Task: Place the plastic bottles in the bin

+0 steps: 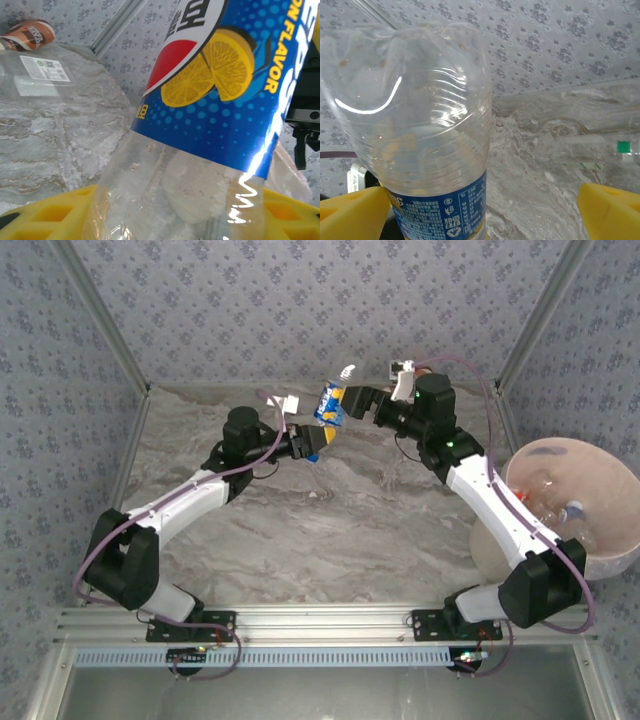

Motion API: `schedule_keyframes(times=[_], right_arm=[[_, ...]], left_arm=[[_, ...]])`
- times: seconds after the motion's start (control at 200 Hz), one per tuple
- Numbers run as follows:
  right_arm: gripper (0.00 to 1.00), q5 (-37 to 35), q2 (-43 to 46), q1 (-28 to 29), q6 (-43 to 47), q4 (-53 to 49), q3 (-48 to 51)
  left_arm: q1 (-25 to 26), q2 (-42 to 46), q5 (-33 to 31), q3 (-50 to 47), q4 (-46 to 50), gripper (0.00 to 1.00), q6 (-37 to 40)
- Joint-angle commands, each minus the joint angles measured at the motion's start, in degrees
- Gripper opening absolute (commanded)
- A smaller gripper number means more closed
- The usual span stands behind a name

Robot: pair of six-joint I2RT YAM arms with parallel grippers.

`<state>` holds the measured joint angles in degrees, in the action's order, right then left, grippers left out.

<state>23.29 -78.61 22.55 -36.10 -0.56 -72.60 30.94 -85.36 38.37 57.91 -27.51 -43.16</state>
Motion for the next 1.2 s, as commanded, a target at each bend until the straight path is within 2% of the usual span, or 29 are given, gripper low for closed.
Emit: schedule_keyframes(times=[0.0, 0.14, 0.26, 0.33, 0.465, 0.555, 0.63, 0.68, 0.784, 0.834, 0.944, 1.084, 1.194], right_arm=[[0.97, 1.87, -1.26, 0.44, -3.28, 6.09, -0.73], [1.00, 7.67, -2.15, 0.90, -2.91, 11.60, -0.76], [0.99, 6.15, -3.16, 0.74, -1.96, 10.02, -1.47], [0.93, 5.76, -3.84, 0.57, -2.17, 9.20, -2.02], [0.74, 4.90, -3.43, 0.73, -0.80, 8.91, -1.90], [0.65, 4.66, -2.63, 0.71, -0.47, 7.49, -1.68], [0.59, 2.50, -1.32, 0.66, 2.35, 5.27, -1.58], [0.54, 0.52, 0.02, 0.58, 3.96, 3.79, -1.47], [0.50, -3.38, 2.66, 0.02, 7.36, -0.42, -1.64], [0.49, -5.62, 4.26, -0.61, 9.29, -4.36, -2.50], [0.49, -9.66, 7.81, -2.38, 13.39, -12.33, -4.28], [0.50, -17.66, 13.54, -5.33, 18.88, -23.28, -7.47], [0.49, -25.20, 18.41, -7.83, 22.83, -31.92, -10.72]], left_arm=[[0.53, -0.68, 5.28, 0.83, -6.94, 0.52, -1.48], [0.95, -1.72, 5.85, 1.95, -5.92, 0.52, -1.45], [1.05, -2.47, 6.66, 2.80, -6.00, 0.52, -1.82], [1.23, -2.44, 6.74, 3.21, -5.29, 0.52, -1.37], [1.74, -2.54, 6.93, 4.08, -2.36, 0.52, 0.58], [1.92, -2.97, 7.53, 4.88, -0.94, 0.53, 1.09], [2.00, -3.23, 7.65, 5.60, 0.13, 0.56, 1.32], [2.01, -3.45, 7.86, 5.87, 0.42, 0.62, 1.36], [2.00, -3.23, 8.63, 6.41, 1.03, 0.89, 0.87], [2.05, -2.85, 10.21, 6.81, 0.46, 0.96, 0.64], [2.29, -0.93, 10.34, 7.18, 2.31, 0.98, 3.21], [2.33, 1.89, 3.39, 6.74, 8.38, 0.98, 7.84], [2.21, 2.90, -1.09, 5.58, 9.41, 0.98, 8.85]])
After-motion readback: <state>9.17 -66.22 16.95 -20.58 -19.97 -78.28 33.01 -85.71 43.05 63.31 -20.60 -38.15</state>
